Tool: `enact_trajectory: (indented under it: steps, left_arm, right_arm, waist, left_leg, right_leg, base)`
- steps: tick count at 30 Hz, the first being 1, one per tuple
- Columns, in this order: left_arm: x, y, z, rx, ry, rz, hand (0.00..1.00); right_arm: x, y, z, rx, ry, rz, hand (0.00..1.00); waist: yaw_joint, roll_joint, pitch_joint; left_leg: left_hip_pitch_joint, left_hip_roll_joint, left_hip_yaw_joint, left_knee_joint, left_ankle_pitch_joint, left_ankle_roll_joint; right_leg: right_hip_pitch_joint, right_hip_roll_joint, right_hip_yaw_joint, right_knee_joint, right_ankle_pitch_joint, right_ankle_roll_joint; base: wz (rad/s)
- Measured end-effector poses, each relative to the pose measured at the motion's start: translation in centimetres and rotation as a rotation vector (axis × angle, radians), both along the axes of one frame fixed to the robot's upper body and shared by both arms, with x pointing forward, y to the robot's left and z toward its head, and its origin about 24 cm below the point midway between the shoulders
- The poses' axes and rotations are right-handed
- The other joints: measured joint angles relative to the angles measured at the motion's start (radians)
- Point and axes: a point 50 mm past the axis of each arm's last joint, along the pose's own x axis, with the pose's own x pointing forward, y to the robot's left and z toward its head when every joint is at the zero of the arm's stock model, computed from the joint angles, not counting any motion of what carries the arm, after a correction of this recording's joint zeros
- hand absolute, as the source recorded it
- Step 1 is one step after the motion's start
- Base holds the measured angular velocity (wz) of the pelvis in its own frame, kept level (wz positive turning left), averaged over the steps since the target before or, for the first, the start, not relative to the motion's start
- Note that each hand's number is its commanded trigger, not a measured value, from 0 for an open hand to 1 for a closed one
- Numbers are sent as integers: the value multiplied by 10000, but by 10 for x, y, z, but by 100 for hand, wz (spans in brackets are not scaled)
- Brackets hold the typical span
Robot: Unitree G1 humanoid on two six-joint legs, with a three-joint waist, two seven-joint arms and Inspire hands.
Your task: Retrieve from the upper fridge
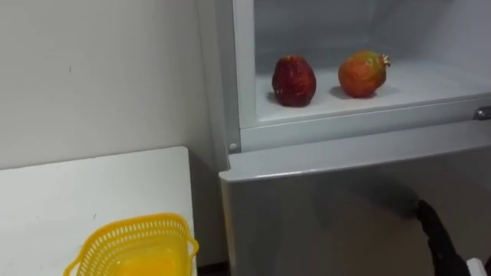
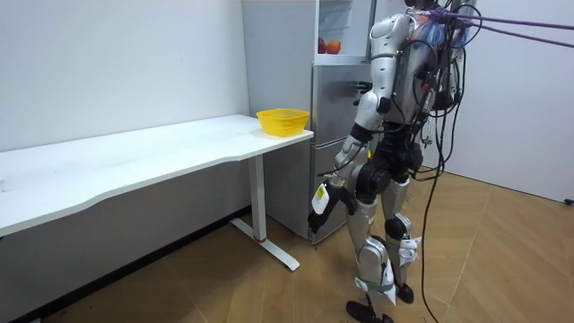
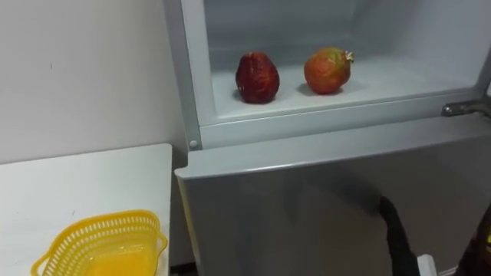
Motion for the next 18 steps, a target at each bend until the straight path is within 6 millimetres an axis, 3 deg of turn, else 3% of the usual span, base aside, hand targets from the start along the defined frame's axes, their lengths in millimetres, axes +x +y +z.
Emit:
enact_trajectory:
  steps: [7,17,18]
  left_arm:
    - [-12,1,-2,-126,599,-310,0]
    - [-16,-3,-3,-553,941,-549,0]
    - [-16,-3,-3,-566,932,-515,0]
  right_arm:
    - [7,15,38,-1455,-1965,381,0]
    - [8,25,64,-1937,-3432,645,0]
    - [8,22,68,-2030,-3673,533,0]
  waist:
    - [113,-19,10]
    - [405,-93,-37]
    - [387,-126,-78]
  left_leg:
    - [-38,44,-3,-35,-10,5]
    - [-84,83,-62,-19,-9,-8]
    - [-149,82,-104,-13,-1,-17]
  right_leg:
    - [6,50,-13,20,56,-23]
    - [24,99,-80,-92,91,-55]
    - [46,101,-138,-167,113,-59]
  base:
    - [2]
    - [1]
    - [10]
